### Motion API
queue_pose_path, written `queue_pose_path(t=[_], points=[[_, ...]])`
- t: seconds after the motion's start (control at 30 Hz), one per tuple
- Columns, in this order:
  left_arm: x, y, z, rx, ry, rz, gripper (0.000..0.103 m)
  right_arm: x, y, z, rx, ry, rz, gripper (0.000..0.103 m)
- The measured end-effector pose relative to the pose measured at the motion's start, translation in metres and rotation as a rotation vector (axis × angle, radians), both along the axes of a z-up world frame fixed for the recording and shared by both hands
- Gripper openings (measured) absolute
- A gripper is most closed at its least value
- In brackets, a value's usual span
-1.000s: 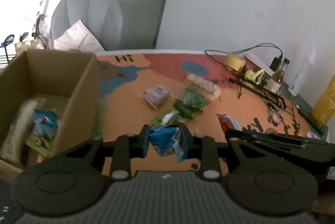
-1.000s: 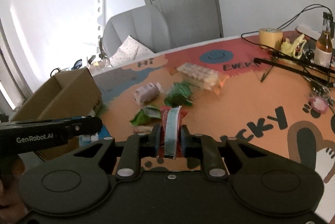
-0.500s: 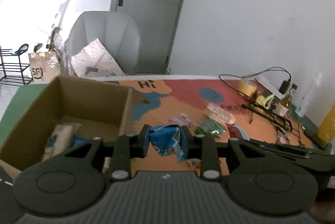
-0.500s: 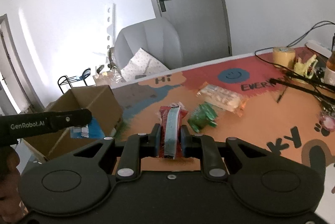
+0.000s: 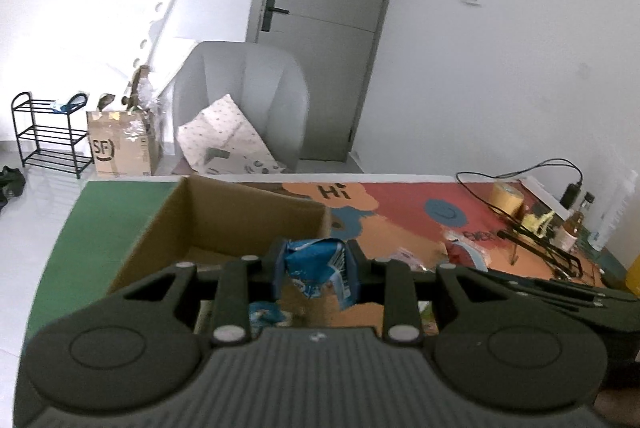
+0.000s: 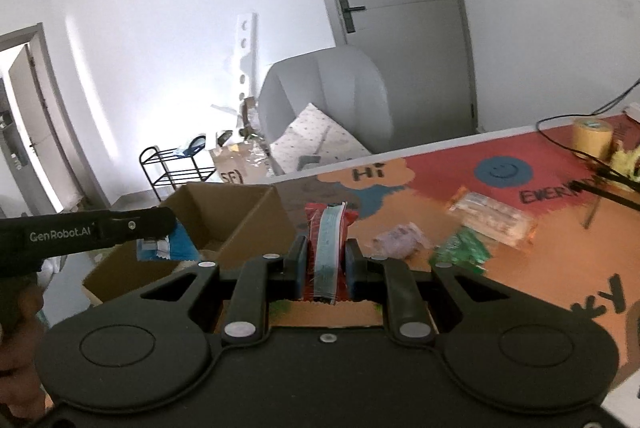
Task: Organize snacks
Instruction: 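Carry the blue wrapper and red bar over the cardboard box with both tools, then open both tools to drop the wrapper and bar into the box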
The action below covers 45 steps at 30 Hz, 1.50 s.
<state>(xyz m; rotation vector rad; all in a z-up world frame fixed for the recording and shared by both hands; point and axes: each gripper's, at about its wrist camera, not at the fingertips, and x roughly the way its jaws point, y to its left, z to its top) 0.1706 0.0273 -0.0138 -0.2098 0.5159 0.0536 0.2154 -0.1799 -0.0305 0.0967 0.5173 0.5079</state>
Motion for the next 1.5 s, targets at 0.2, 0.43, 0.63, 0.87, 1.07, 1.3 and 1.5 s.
queue_pose_path(t=[0.2,0.43,0.63,0.87,1.07,1.3,1.5], points=[[-0.005,0.022,-0.003,-0.015,0.010,0.031,0.029,0.001,0.021,0.003,-0.005,-0.003,0.034,0.018],[-0.010,0.041,-0.014,-0.036,0.041,0.064,0.030,0.001,0.043,0.003,-0.005,0.002,0.066,0.018],[-0.010,0.053,-0.021,-0.047,0.087,0.095,0.036,0.001,0.059,0.005,-0.005,0.006,0.089,0.018],[-0.006,0.064,-0.022,-0.067,0.087,0.102,0.038,0.005,0.077,0.008,0.006,0.013,0.108,0.018],[-0.003,0.072,-0.023,-0.076,0.086,0.108,0.050,0.012,0.093,0.010,0.018,0.018,0.124,0.018],[-0.002,0.075,-0.026,-0.088,0.086,0.132,0.065,0.015,0.101,0.009,0.066,-0.017,0.166,0.043],[-0.003,0.067,-0.026,-0.077,0.071,0.134,0.084,0.014,0.083,0.007,0.065,0.018,0.118,0.054]])
